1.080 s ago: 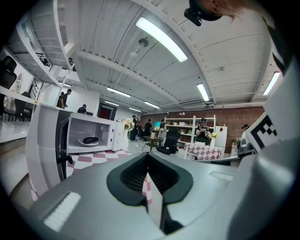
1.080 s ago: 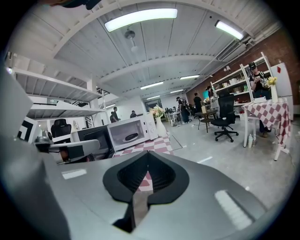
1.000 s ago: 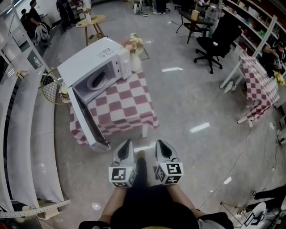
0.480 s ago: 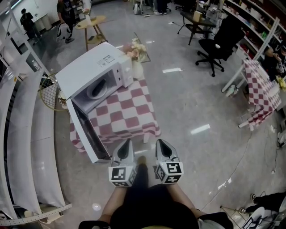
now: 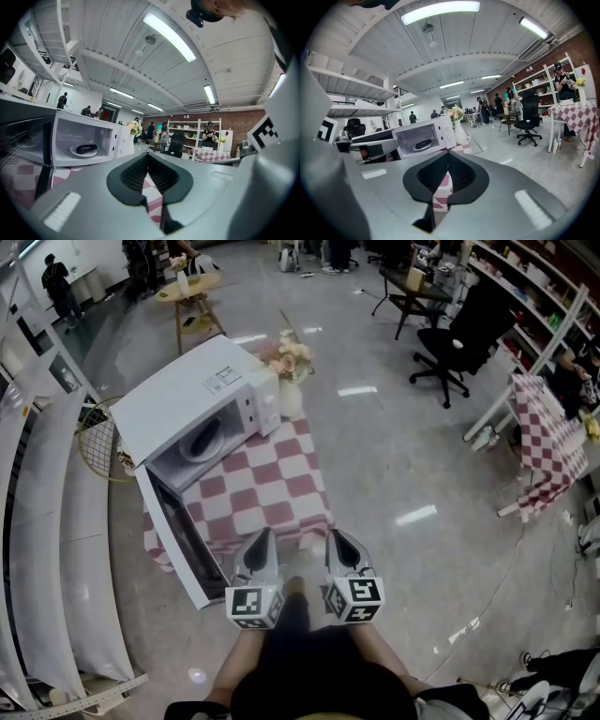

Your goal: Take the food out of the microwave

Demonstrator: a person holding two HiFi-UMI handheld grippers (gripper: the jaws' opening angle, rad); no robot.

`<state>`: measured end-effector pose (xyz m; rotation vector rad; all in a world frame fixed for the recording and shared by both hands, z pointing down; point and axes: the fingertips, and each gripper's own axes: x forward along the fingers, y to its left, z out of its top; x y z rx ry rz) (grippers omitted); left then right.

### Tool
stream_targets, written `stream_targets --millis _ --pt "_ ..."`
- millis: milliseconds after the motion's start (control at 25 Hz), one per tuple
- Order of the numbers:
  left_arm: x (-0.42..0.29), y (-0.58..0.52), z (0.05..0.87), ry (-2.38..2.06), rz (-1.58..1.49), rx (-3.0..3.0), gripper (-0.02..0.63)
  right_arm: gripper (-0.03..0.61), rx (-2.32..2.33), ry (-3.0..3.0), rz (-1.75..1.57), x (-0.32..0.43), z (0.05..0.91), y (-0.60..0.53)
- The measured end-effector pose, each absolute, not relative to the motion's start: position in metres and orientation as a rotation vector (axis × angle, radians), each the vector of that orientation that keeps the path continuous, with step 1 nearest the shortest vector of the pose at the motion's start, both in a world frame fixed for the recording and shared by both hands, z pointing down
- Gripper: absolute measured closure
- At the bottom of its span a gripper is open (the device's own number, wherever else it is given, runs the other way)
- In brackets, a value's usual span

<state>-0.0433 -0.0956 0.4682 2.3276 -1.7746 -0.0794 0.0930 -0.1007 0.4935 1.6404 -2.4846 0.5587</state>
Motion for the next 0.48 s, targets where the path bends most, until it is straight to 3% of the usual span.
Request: stream_targets --millis 480 --pt "-0.049 -0.133 0.465 -1.780 -0.107 2.318 0.604 0.578 1.619 -2.487 0.543 0.084 0.492 -0.135"
